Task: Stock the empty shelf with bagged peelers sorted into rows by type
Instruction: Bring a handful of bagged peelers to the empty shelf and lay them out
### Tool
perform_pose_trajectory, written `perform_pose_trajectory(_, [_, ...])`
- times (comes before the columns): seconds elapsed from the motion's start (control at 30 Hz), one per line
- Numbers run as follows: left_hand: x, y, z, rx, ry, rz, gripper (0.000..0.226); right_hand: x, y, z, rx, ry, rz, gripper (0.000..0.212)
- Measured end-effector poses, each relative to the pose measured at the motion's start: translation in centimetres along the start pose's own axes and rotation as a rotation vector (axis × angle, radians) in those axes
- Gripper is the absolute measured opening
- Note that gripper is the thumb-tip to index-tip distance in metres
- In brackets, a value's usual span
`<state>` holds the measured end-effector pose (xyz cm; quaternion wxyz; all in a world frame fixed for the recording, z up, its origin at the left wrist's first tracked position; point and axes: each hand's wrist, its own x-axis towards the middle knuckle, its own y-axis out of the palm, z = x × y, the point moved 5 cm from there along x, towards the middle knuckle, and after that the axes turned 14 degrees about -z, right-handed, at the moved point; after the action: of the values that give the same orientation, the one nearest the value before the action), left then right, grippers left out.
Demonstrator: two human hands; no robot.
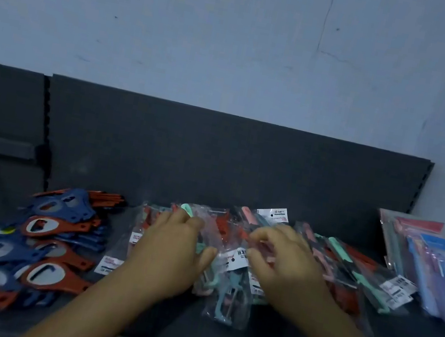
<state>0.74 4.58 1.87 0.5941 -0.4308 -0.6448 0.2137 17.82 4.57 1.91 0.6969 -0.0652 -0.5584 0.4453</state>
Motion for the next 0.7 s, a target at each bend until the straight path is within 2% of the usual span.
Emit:
perform_pose_trajectory(0.17, [0.5,2.7,-0.1,0.09,-0.099,0.164,0.063,2.4,2.6,-2.0,-0.184,0.21,0.192,0.041])
perform_pose_trajectory(0.3, [0.7,3.9,-0.4,0.111,-0.109,0.163,0.082,2.0,4.5,-3.1,-0.196,0.307,0.296,0.034])
perform_pose_trajectory(0.43, [0.7,4.4,-0.1,0.135,-0.068,0.11,0.081,2.0,4.5,-3.0,-0.183,0.289,0.319,0.024])
perform_pose_trajectory(0.7, [1.1,4.7,1.3,0.007,-0.227,0.169,0.089,2.0,4.1,-2.4,-0.067,0.264,0.29,0.037])
